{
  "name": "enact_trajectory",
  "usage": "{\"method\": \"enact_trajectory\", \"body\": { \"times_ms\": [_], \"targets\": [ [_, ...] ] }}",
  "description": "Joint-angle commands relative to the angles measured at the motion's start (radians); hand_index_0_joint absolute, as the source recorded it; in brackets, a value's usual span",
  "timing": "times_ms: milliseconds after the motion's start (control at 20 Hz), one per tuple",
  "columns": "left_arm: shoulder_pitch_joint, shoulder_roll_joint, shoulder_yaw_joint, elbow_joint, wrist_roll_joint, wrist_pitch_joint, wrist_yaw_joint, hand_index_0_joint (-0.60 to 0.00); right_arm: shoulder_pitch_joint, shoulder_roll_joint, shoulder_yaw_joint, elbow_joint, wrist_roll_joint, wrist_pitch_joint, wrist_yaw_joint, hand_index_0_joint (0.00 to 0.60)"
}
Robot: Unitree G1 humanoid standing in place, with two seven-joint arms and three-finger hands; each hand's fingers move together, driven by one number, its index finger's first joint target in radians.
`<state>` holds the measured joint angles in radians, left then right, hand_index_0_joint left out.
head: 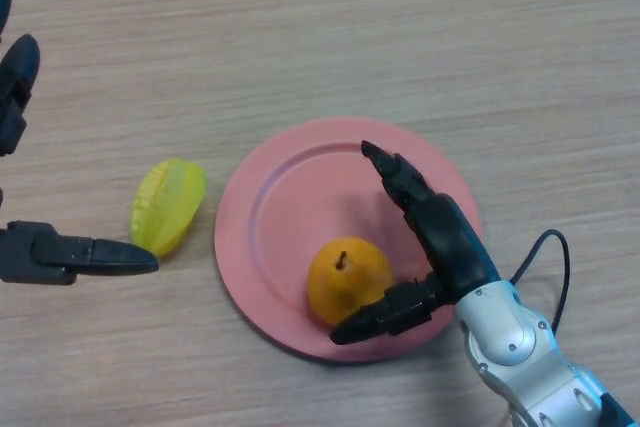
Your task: Pick up the yellow pear and place it on the plate
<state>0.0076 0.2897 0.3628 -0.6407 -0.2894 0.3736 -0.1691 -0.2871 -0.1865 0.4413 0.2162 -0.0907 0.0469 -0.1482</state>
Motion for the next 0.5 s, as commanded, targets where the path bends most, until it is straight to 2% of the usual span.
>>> {"method": "enact_trajectory", "body": {
  "times_ms": [50, 100, 250, 500],
  "targets": [
    [-0.029, 0.047, 0.067, -0.045, 0.002, -0.165, -0.001, 0.000, -0.035, -0.004, -0.110, -0.138, 0.006, -0.060, 0.010, 0.000],
    [-0.033, 0.051, 0.071, -0.048, -0.004, -0.160, 0.001, 0.000, -0.028, -0.004, -0.126, -0.174, 0.011, -0.046, 0.021, 0.000],
    [-0.038, 0.057, 0.067, -0.044, -0.006, -0.151, 0.000, 0.000, 0.032, -0.004, -0.224, -0.383, 0.043, 0.059, 0.117, 0.000],
    [-0.052, 0.057, 0.042, -0.025, 0.029, -0.151, 0.000, 0.000, 0.096, -0.004, -0.346, -0.595, 0.070, 0.155, 0.215, 0.000]
  ]
}}
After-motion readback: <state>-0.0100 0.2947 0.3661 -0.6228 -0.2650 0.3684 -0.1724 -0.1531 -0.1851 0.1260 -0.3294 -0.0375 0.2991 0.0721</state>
